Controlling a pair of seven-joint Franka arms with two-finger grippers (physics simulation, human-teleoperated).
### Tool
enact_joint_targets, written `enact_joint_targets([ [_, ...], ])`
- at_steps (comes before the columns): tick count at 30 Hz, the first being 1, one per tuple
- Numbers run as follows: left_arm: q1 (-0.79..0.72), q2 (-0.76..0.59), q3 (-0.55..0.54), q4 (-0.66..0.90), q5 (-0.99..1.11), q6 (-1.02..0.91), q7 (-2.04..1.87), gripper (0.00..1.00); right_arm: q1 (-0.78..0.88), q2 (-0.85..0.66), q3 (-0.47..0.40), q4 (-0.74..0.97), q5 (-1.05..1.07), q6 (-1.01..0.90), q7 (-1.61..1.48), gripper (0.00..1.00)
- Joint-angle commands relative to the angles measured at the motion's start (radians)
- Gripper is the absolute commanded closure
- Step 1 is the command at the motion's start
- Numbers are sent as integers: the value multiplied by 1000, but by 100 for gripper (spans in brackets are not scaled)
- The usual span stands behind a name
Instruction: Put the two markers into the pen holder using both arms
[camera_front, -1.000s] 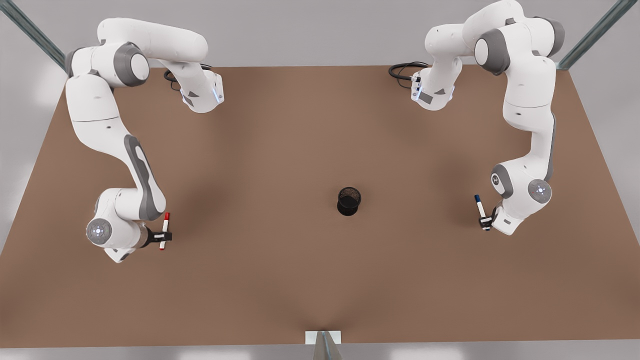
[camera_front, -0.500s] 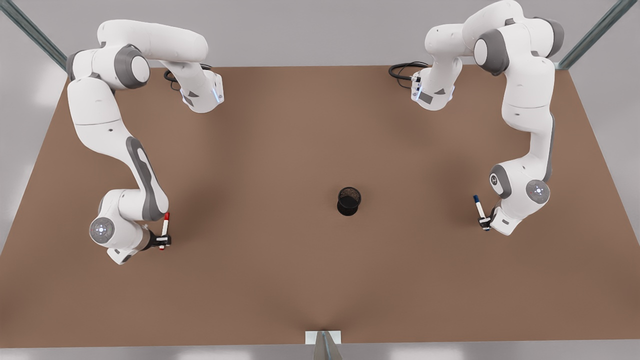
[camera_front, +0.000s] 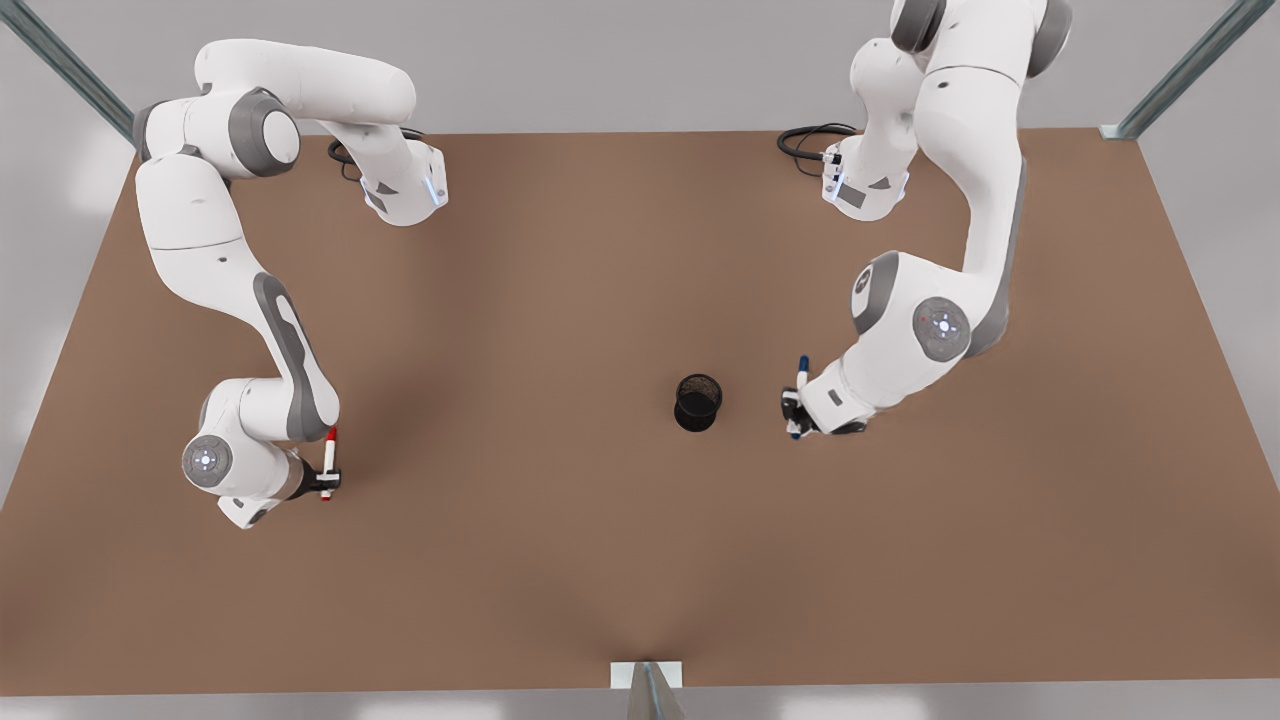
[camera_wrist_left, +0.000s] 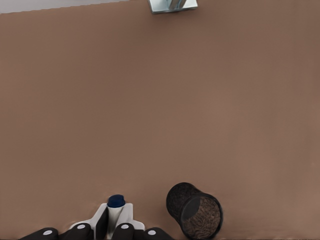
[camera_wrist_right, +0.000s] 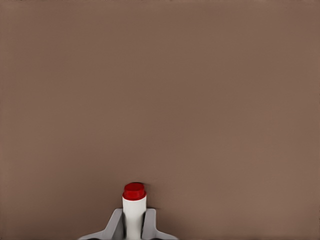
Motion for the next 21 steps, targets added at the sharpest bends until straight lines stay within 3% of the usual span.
enact_joint_targets([
  [1,4,-2,-23,-2,-232,-162,284,79,-1,0,4,0,-1,-1,4,72],
  [6,22,9,-22,-79,-581,-164,1218,79,-13,-76,51,12,-1,-46,-22,72],
  [9,50,7,-22,-139,-684,-161,1686,79,-39,-158,159,95,-1,-193,-16,72],
  [13,39,55,-23,-143,-886,-95,2211,79,-36,-224,372,146,-4,-224,96,72],
  [21,59,67,-27,-208,-1046,-38,2681,79,27,-227,481,155,-3,-107,156,73],
])
